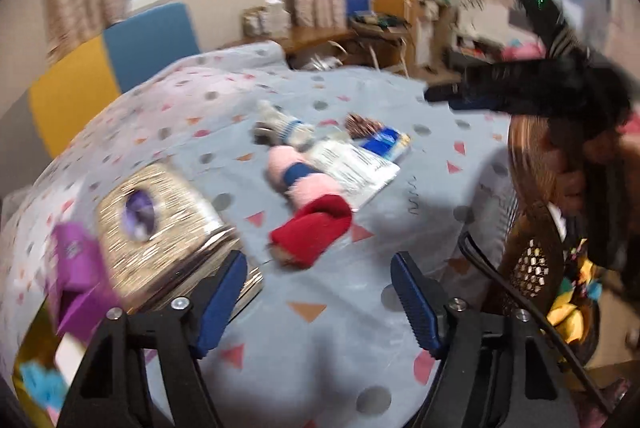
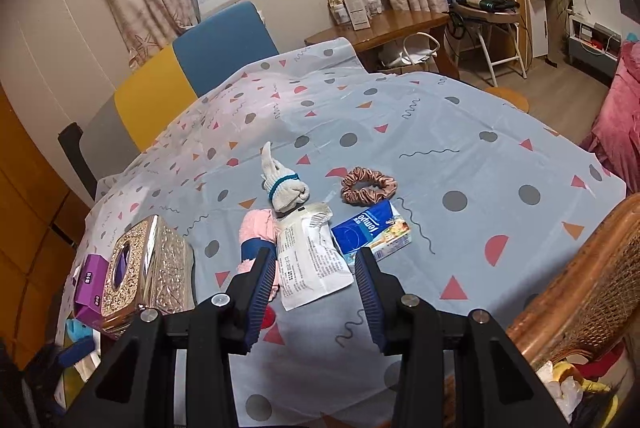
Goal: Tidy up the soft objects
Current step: 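Reach the left tool to the red fuzzy item and grasp it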
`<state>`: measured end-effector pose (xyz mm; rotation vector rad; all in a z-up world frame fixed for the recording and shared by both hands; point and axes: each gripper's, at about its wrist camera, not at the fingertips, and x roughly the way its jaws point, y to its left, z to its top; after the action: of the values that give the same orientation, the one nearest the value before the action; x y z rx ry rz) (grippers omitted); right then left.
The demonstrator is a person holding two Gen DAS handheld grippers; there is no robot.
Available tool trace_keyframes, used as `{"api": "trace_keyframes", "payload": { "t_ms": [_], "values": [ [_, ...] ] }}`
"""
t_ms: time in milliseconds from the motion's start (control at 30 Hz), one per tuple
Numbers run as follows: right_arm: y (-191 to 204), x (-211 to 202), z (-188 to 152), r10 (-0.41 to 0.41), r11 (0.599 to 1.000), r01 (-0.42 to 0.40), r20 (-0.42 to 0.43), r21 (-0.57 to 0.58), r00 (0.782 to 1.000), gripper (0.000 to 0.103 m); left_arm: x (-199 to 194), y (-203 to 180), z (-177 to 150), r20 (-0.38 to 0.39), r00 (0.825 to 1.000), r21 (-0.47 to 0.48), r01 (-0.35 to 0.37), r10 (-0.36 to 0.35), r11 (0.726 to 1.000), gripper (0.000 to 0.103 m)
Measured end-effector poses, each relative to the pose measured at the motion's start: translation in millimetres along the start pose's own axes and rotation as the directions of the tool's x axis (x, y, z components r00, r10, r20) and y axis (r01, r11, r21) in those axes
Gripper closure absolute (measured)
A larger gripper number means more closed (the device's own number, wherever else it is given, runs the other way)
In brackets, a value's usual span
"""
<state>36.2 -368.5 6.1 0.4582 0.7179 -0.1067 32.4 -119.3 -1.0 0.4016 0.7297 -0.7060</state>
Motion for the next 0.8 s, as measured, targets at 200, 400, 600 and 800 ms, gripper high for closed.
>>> {"api": "trace_keyframes", "payload": {
  "t_ms": [200,400,600,800],
  "values": [
    [-8,-7,1,0.011,1.000,-0.011,0.011,0.006,1.000,0.061,60,-22,20,-0.083,0.996,0.104,-0.003,0.012,0.995,0.036],
    [-15,-7,1,0.023,1.000,-0.023,0.004,0.013,1.000,0.060,111,-23,27,-0.159,0.985,0.157,-0.045,0.070,0.987,0.036],
    [-25,-3,0,0.017,0.999,-0.017,-0.007,0.035,1.000,0.060,150,-19,26,-0.223,0.971,0.157,-0.052,0.087,0.986,0.057],
    [-33,2,2,0.014,0.998,-0.013,-0.022,0.055,1.000,0.060,137,-14,20,-0.178,0.984,0.069,0.006,0.006,0.998,0.082]
  ]
}}
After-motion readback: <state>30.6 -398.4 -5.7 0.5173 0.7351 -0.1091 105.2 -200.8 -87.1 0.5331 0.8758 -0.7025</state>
